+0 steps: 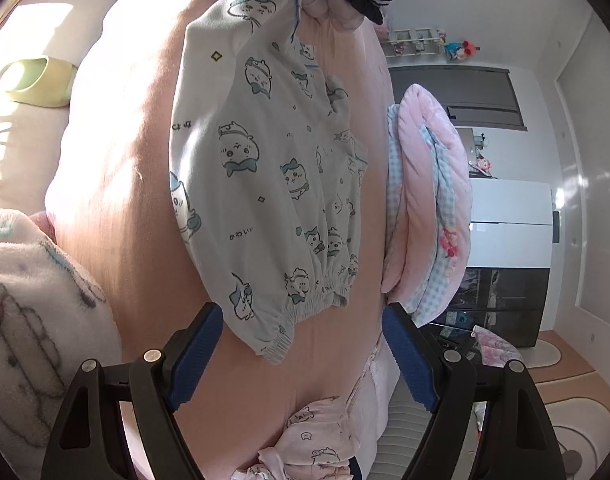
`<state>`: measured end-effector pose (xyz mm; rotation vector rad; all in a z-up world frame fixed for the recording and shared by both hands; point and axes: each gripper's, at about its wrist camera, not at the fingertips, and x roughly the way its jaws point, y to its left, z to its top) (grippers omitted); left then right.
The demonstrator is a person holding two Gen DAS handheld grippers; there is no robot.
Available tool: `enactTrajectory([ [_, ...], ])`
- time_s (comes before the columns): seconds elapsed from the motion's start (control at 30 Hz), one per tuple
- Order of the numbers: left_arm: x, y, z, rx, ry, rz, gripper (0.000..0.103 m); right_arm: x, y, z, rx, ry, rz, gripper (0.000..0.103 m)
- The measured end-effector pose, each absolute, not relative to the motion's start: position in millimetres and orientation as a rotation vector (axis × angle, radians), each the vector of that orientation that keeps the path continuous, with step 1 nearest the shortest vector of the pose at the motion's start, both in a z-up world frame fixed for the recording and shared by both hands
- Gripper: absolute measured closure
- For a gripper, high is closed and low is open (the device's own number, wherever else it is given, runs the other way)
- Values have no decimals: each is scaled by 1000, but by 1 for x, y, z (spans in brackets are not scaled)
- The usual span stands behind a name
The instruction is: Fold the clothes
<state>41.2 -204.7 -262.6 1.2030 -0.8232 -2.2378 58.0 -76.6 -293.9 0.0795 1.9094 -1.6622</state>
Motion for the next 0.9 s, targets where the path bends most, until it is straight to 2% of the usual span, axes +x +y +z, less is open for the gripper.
enactTrajectory([
  [0.5, 71, -185, -233, 986, -774, -2380, 75, 28, -92, -318, 146, 1914, -1710, 21],
  [0.67, 76, -170, -234, 922, -883, -2354, 73, 26, -94, -320, 151, 1895, -1753, 21],
  [0.8, 79, -158, -243, 902, -993, -2314, 66, 24, -93, -319, 181, 1862, -1805, 21],
  [0.9, 80, -157, -249, 893, -1056, -2258, 64, 24, -93, -318, 191, 1854, -1816, 21],
])
